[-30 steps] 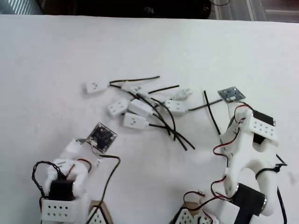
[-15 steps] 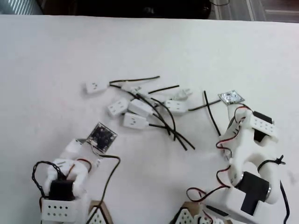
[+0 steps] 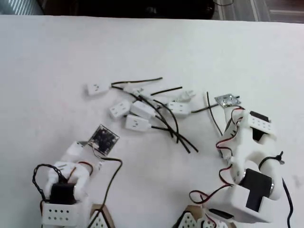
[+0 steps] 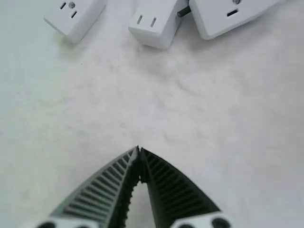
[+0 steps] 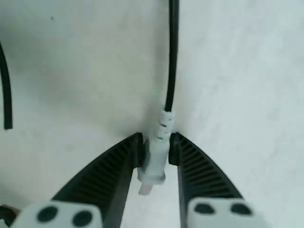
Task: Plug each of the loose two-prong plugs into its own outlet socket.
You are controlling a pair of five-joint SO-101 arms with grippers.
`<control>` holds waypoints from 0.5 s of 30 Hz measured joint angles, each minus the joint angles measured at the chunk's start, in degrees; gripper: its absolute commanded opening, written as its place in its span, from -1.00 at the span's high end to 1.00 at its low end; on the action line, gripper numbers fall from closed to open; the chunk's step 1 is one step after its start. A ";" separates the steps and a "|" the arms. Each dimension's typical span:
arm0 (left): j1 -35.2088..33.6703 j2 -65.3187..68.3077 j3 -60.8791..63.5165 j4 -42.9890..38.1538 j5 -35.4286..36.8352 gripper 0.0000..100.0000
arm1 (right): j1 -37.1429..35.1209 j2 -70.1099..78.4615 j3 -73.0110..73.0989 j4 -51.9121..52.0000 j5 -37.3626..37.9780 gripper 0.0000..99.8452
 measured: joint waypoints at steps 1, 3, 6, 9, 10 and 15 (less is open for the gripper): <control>0.00 0.00 0.00 0.00 0.00 0.95 | 0.00 0.00 0.00 0.00 0.00 0.84; 0.00 0.00 0.00 0.44 0.00 0.95 | 0.00 0.00 0.00 0.00 0.00 0.91; 0.00 0.00 0.00 0.79 0.00 0.95 | 0.44 0.09 -0.18 0.00 -0.18 0.97; 0.00 0.00 0.00 0.88 0.00 0.95 | 0.44 0.09 0.00 0.00 -0.18 0.96; 0.00 0.00 0.00 0.88 0.00 0.95 | 0.44 0.09 0.00 0.00 -0.18 0.97; 0.00 0.00 0.00 0.88 0.00 0.95 | 0.44 0.09 0.00 0.00 -0.18 0.84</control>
